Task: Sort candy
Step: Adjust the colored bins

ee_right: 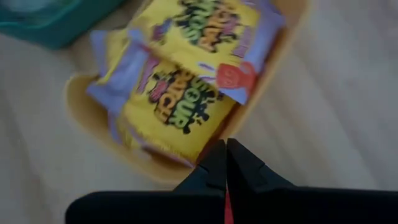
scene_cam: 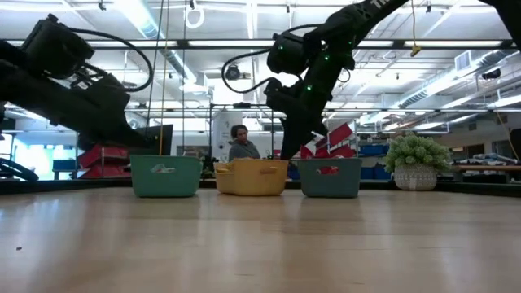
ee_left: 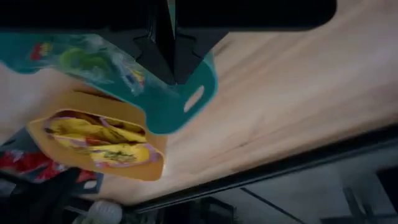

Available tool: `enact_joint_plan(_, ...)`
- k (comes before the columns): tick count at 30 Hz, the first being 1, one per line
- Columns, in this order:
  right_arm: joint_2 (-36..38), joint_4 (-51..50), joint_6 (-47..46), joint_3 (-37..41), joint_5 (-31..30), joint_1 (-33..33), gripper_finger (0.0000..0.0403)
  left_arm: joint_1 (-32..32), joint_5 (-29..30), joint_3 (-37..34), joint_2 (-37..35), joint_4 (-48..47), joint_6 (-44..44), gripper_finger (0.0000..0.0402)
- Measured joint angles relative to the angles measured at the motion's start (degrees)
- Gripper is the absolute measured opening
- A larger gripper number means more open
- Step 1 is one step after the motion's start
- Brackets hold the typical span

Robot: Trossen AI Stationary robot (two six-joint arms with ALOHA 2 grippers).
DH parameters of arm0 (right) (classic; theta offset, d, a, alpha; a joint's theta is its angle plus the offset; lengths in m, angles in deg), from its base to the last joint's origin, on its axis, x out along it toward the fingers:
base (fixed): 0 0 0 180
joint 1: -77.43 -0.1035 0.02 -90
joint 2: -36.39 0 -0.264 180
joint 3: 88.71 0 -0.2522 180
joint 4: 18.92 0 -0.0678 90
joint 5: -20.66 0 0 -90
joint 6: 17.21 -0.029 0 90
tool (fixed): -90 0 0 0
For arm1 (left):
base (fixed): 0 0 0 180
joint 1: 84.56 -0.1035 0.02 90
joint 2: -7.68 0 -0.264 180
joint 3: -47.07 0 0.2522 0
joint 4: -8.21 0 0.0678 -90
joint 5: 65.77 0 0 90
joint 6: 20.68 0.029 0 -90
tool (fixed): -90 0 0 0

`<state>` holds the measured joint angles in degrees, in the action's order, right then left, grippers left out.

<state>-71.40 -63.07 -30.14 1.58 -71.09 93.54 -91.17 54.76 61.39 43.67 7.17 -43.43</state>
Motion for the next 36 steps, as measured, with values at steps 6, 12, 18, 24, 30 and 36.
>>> enact_joint_plan(6, 0.0, 0.3, -0.4, 0.0, 1.8, -2.5, 0.0000, -0.3, -4.4, 6.2, -0.1, -1.4, 10.4, 0.0000)
enact_joint_plan(12, 0.0, 1.0, -0.6, 0.0, 1.9, -5.1, 0.0000, 3.5, -29.3, 12.0, 0.1, -5.0, 17.8, 0.0000)
enact_joint_plan(18, 0.6, 2.2, 0.1, 0.0, -1.5, -7.3, 0.0000, 10.7, -33.7, 12.2, 5.3, -10.5, 13.5, 0.0000)
enact_joint_plan(24, 0.8, 1.2, 1.0, 0.0, -2.2, -7.4, 0.0000, 16.0, -24.8, 12.2, 13.5, -9.7, 12.9, 0.0000)
enact_joint_plan(30, 2.3, -1.6, 2.0, 0.0, -4.8, -7.6, 0.0000, 16.5, -13.3, 12.2, 18.7, -12.1, 8.7, 0.0000)
enact_joint_plan(36, 8.8, -17.3, -8.3, 0.0, -15.0, -10.3, 0.0000, 16.5, -6.8, 12.2, 19.1, -12.4, 7.6, 0.0000)
